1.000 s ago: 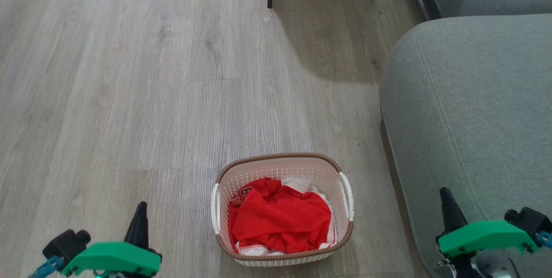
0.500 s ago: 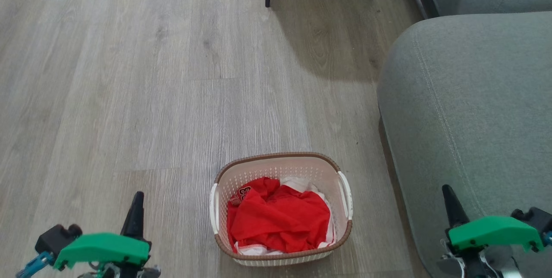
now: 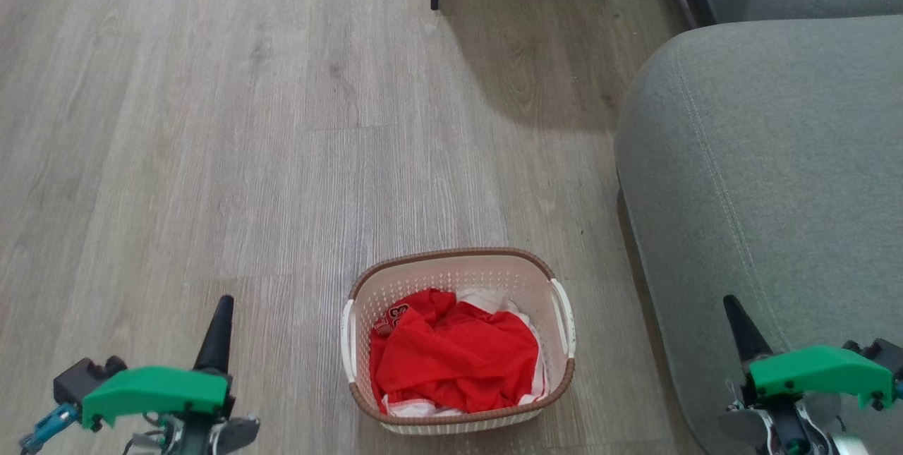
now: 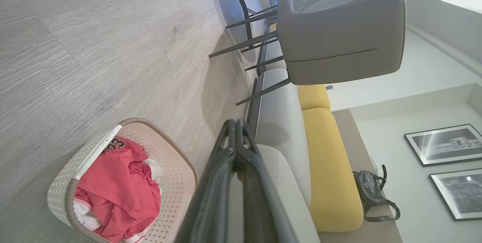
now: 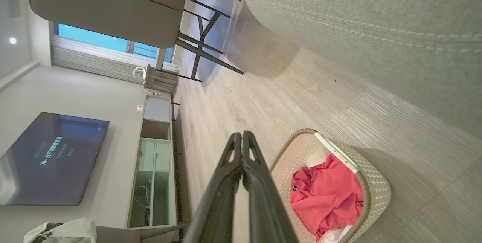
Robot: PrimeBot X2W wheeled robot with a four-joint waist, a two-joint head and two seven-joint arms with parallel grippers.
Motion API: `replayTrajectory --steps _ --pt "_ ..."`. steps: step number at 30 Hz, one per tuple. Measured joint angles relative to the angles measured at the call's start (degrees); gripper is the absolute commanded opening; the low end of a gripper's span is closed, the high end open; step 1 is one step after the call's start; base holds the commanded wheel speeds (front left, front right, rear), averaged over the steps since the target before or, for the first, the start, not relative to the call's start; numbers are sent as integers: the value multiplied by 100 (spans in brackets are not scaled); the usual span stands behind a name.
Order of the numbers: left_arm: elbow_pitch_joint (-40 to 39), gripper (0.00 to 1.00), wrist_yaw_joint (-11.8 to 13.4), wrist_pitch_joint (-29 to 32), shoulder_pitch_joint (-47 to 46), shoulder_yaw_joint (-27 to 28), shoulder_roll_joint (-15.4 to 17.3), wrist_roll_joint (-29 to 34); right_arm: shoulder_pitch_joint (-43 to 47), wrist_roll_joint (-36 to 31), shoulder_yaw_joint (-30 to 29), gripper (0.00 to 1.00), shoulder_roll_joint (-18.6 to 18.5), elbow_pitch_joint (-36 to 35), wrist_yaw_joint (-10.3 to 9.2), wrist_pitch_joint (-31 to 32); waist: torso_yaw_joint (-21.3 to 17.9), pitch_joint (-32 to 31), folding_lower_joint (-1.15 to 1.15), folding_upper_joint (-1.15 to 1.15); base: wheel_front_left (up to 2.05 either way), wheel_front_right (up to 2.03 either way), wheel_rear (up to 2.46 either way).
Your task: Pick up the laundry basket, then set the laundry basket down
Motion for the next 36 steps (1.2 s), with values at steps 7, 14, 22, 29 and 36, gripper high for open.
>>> replayTrajectory --steps 7,14,22,29,36 --pt "25 0 -46 105 -25 113 -1 -392 -71 376 -78 0 -1 40 0 103 -15 6 0 0 0 0 0" --pt "73 0 -96 223 -127 148 -1 -847 -110 811 -133 0 -1 62 0 211 -33 14 0 0 0 0 0" --pt "94 0 -146 356 -253 234 -2 -1380 -219 1316 -205 0 -3 89 0 346 -53 22 0 0 0 0 0" --pt "123 0 -202 441 -287 314 -4 -1828 -225 1736 -293 0 -3 116 0 466 -70 29 0 0 0 0 0" --pt "132 0 -252 528 -437 342 -7 -2107 -295 2002 -327 0 -3 140 0 528 -79 33 0 0 0 0 0"
